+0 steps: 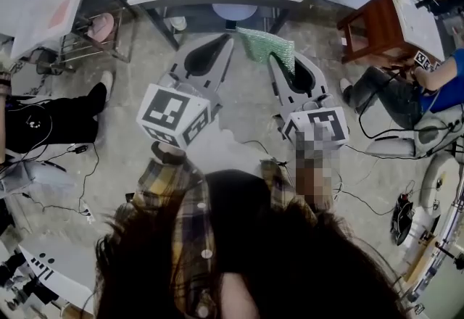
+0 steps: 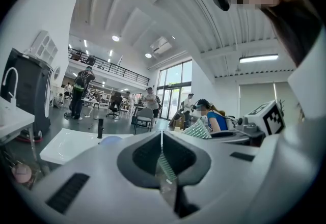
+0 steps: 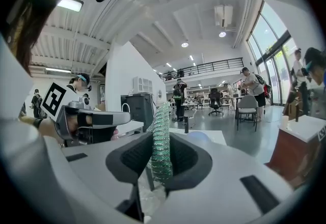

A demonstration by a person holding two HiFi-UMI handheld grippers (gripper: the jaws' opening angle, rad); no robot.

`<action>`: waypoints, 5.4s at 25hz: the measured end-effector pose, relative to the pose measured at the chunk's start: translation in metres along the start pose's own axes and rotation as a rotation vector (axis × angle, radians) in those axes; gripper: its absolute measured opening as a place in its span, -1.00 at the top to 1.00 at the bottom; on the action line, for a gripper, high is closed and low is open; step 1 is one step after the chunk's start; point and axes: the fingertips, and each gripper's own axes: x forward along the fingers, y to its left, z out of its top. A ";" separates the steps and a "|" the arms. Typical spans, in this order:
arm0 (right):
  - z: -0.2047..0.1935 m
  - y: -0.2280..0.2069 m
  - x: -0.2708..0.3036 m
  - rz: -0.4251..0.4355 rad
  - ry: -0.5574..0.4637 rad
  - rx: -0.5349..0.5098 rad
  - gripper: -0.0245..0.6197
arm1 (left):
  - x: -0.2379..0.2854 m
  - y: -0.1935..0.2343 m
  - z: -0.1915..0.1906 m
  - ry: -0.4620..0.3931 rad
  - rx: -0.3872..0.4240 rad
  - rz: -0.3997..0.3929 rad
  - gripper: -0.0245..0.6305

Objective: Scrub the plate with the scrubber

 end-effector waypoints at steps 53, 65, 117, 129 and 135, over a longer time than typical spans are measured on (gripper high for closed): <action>0.066 -0.238 0.441 -0.048 0.098 0.039 0.61 | 0.352 0.368 0.042 0.042 -0.076 -0.011 0.86; 0.058 -0.303 0.505 0.074 0.146 0.073 0.61 | 0.425 0.395 0.030 0.102 -0.087 0.078 0.86; -0.098 -0.307 0.547 0.013 0.444 0.102 0.61 | 0.416 0.466 -0.211 0.521 -0.242 0.093 0.60; -0.134 -0.323 0.550 -0.036 0.526 0.012 0.61 | 0.424 0.472 -0.242 0.594 -0.209 0.105 0.59; -0.140 -0.333 0.554 -0.081 0.529 -0.133 0.59 | 0.421 0.474 -0.248 0.617 -0.187 0.125 0.75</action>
